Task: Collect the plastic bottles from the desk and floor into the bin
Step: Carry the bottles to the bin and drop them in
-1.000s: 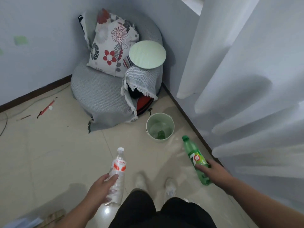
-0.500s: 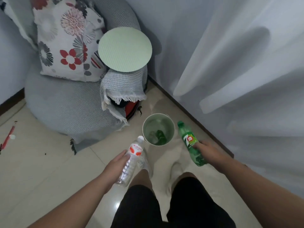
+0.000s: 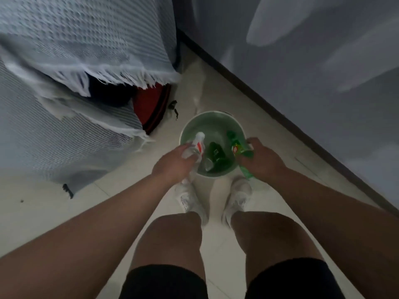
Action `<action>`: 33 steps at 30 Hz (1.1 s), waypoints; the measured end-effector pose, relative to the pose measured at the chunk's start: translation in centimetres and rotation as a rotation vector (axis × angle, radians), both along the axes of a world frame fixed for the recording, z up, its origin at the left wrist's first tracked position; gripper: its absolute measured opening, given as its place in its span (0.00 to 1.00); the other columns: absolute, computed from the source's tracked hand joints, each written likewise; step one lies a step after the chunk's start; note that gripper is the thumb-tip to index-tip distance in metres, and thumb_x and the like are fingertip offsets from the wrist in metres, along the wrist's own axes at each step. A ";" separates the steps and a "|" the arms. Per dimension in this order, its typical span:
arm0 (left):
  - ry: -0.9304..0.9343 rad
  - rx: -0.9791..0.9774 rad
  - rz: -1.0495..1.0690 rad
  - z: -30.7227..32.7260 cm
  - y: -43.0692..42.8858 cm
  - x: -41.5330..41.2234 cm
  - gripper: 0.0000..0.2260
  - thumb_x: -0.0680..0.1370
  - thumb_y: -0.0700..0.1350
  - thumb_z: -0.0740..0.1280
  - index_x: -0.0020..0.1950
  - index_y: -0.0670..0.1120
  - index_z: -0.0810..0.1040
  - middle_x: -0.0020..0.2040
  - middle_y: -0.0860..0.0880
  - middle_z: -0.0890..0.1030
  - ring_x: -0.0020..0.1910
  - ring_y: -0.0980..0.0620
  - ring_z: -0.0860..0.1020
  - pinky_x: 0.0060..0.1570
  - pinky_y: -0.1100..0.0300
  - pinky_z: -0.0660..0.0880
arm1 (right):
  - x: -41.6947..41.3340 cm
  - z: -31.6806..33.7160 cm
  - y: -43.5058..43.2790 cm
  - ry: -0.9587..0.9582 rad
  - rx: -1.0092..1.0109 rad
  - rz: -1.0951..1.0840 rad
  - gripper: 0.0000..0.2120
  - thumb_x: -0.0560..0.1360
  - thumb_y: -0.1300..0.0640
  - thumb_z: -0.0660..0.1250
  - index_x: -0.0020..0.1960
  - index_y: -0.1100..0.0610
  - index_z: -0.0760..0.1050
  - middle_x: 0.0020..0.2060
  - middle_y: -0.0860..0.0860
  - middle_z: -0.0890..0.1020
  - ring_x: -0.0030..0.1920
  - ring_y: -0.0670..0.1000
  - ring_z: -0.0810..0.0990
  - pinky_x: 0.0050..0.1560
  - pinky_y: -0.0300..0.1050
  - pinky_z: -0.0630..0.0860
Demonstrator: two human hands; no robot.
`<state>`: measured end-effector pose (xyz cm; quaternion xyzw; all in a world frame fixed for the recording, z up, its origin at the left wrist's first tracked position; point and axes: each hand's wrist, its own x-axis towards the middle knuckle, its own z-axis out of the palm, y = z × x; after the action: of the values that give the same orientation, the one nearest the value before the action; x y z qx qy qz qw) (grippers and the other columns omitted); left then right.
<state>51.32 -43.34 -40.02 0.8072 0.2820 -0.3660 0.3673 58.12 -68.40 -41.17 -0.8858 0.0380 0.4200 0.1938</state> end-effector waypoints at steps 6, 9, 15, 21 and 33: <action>-0.086 0.392 -0.541 -8.1 -0.9 4.3 0.25 0.79 0.61 0.54 0.77 0.63 0.64 0.67 0.45 0.74 0.57 0.43 0.80 0.45 0.53 0.70 | 2.8 -6.7 2.9 -0.187 -0.213 0.470 0.22 0.77 0.39 0.61 0.67 0.48 0.73 0.41 0.48 0.72 0.37 0.52 0.73 0.32 0.42 0.66; -0.060 0.414 -0.698 -10.4 -1.6 6.1 0.27 0.78 0.59 0.54 0.78 0.61 0.63 0.70 0.48 0.74 0.60 0.45 0.80 0.44 0.53 0.67 | 3.9 -8.8 4.8 -0.215 -0.296 0.645 0.13 0.79 0.45 0.60 0.57 0.50 0.77 0.37 0.48 0.75 0.34 0.51 0.73 0.33 0.44 0.67; 0.078 0.437 -0.905 -13.6 -2.5 7.6 0.17 0.80 0.53 0.62 0.67 0.50 0.76 0.57 0.50 0.82 0.51 0.47 0.80 0.43 0.53 0.72 | 4.5 -12.9 6.4 -0.100 -0.354 0.855 0.08 0.80 0.49 0.62 0.50 0.50 0.78 0.39 0.48 0.80 0.41 0.50 0.80 0.50 0.49 0.81; 0.087 0.373 -0.916 -16.4 -2.9 7.1 0.16 0.84 0.52 0.59 0.65 0.45 0.77 0.59 0.46 0.82 0.57 0.45 0.81 0.54 0.52 0.78 | 5.1 -15.3 6.4 0.048 -0.375 1.025 0.08 0.81 0.49 0.64 0.51 0.50 0.80 0.43 0.48 0.82 0.47 0.51 0.81 0.59 0.50 0.78; -0.002 0.273 -0.810 -17.3 -1.2 6.1 0.22 0.83 0.60 0.56 0.60 0.44 0.79 0.54 0.45 0.82 0.42 0.50 0.73 0.42 0.58 0.68 | 5.2 -14.5 5.3 0.059 -0.248 0.958 0.11 0.82 0.52 0.60 0.49 0.53 0.79 0.43 0.51 0.82 0.43 0.53 0.80 0.48 0.48 0.78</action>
<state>57.45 -44.58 -57.32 0.8944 -0.0122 -0.4391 0.0839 63.34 -63.07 -55.70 -0.8079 -0.3180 0.4791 -0.1291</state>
